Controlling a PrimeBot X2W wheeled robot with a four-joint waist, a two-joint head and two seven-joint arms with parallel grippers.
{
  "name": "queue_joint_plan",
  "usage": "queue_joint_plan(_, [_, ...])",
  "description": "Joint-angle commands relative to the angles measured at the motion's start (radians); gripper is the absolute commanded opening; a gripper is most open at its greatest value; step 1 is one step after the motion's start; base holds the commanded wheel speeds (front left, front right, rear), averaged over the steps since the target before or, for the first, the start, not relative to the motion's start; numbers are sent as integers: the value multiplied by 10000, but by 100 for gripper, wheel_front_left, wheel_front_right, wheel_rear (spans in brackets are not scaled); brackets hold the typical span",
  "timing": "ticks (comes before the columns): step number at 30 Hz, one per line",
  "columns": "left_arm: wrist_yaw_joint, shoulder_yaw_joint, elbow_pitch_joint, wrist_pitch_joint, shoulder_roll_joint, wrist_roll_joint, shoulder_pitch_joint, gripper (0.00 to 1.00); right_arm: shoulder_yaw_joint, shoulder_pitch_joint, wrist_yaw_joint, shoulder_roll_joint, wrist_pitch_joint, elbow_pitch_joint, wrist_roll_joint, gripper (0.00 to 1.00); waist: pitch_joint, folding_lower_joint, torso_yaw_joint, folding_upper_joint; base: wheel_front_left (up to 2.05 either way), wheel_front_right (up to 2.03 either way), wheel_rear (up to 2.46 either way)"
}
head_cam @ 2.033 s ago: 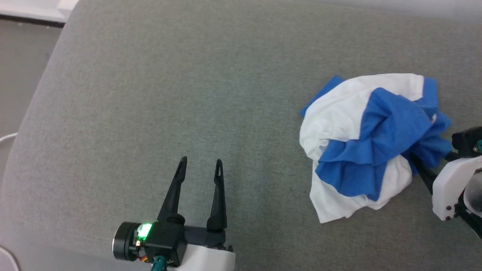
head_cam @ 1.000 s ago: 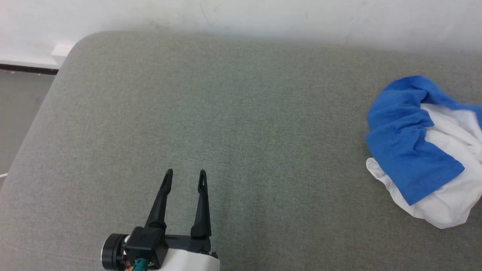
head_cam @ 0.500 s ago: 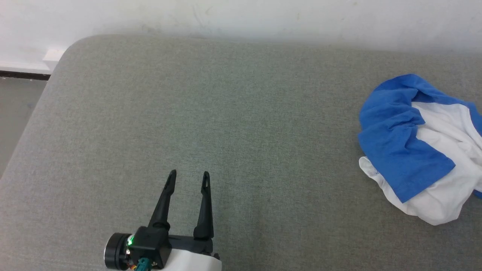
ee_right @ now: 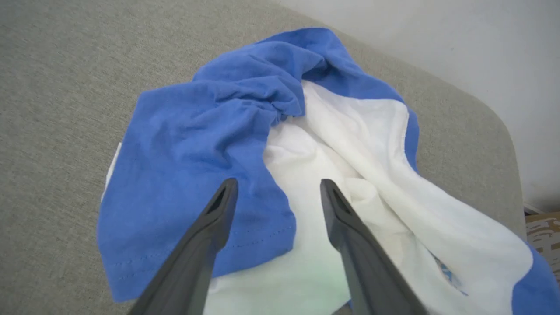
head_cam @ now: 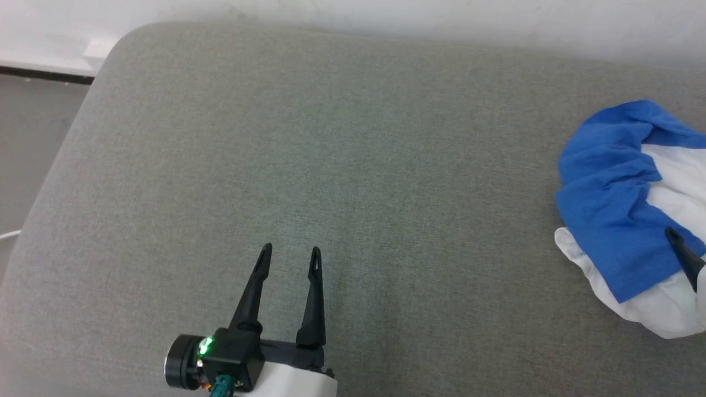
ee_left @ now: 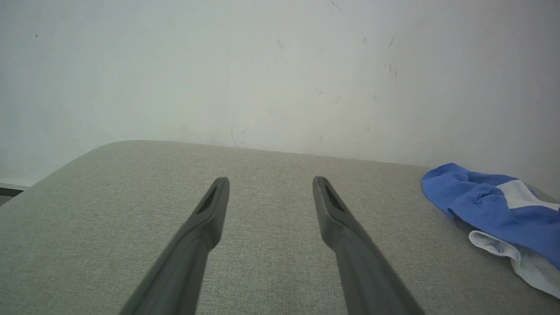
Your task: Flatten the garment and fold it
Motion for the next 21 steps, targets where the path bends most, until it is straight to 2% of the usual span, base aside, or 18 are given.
queue_joint_plan(1, [-33, -25, -7, -49, -49, 131, -120, 100, 35, 1, -11, -74, -23, 172, 60, 100, 273, -1, 279, -1, 0, 0, 0])
queue_joint_plan(5, [3, -90, -44, -49, -97, 185, -132, 100, 209, -124, -11, -264, -191, 741, 157, 100, 427, -1, 481, -1, 0, 0, 0])
queue_joint_plan(6, [17, -93, -49, -49, -107, 193, -125, 100, 245, -138, -11, -285, -232, 836, 193, 60, 438, -1, 506, -1, 0, 0, 0])
queue_joint_plan(7, [27, -93, -53, -49, -116, 198, -117, 100, 284, -153, -11, -297, -281, 891, 234, 27, 439, -1, 527, -1, 0, 0, 0])
queue_joint_plan(8, [34, -88, -53, -49, -123, 200, -106, 100, 312, -190, -11, -291, -324, 894, 288, 0, 427, -1, 537, -1, 0, 0, 0])
queue_joint_plan(17, [-127, 37, 121, -49, -160, 53, -59, 100, 568, -582, -11, -128, -571, 149, 460, 0, -236, -1, 544, -1, 0, 0, 0])
queue_joint_plan(21, [-208, 168, 162, -49, -161, -25, -25, 100, 1086, -1118, -11, 172, -550, -568, 656, 0, -518, -1, 649, -1, 0, 0, 0])
